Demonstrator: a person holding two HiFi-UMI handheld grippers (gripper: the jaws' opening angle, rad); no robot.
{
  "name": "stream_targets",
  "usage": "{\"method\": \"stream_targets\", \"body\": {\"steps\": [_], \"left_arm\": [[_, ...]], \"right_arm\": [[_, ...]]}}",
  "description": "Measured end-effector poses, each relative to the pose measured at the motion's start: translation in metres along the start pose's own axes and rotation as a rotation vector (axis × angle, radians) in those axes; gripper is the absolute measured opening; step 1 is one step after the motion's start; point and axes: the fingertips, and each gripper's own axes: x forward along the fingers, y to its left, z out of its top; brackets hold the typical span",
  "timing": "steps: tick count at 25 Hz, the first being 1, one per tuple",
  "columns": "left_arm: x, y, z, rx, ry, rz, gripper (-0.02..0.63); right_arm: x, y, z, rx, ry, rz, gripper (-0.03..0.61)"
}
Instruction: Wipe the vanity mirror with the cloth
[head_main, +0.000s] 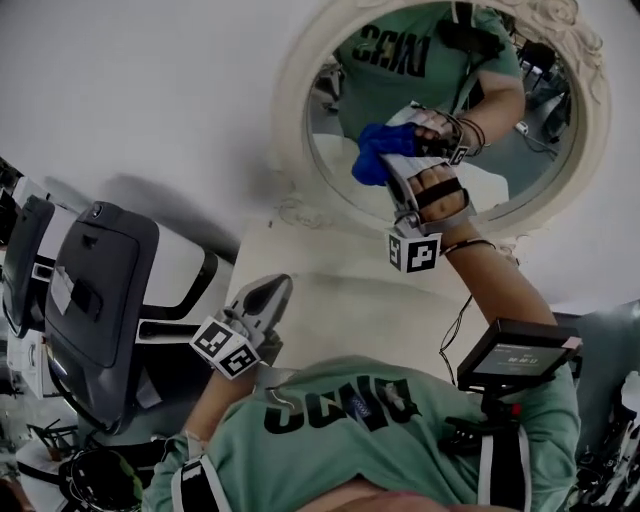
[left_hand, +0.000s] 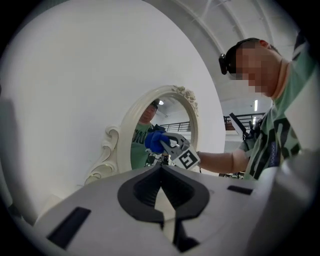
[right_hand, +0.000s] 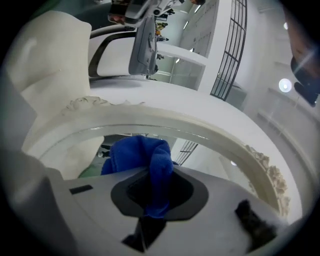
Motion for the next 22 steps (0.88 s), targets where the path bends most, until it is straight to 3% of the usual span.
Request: {"method": "stream_targets", "body": {"steps": [7, 14, 18, 20, 22], "left_arm": [[-0.001, -0.011, -0.024, -0.079, 0.089, 0.019, 0.009], [-0.008, 0.02, -0.055, -0.081, 0.12, 0.037, 0.009], [-0.01, 0.008, -0.046, -0.056, 0.095, 0.01, 0.009], [-0.012, 0.003, -0.034, -0.042, 0.065, 0.004, 0.009], [-0.011, 0.001, -0.018, -0.021, 0.028, -0.004, 0.009]], "right_arm": [[-0.043, 0.168, 0.016, 0.004, -0.029, 0.293, 0.048], [-0.03, 0.212, 0.028, 0.092, -0.007, 0.316, 0.046], [-0.035, 0.208, 0.038, 0.084, -0.006, 0.401, 0.049], [-0.034, 0.171, 0.038, 0.083, -0.025, 0.362, 0.049], [-0.025, 0.11, 0.029, 0.079, -0.038, 0.266, 0.049]]}}
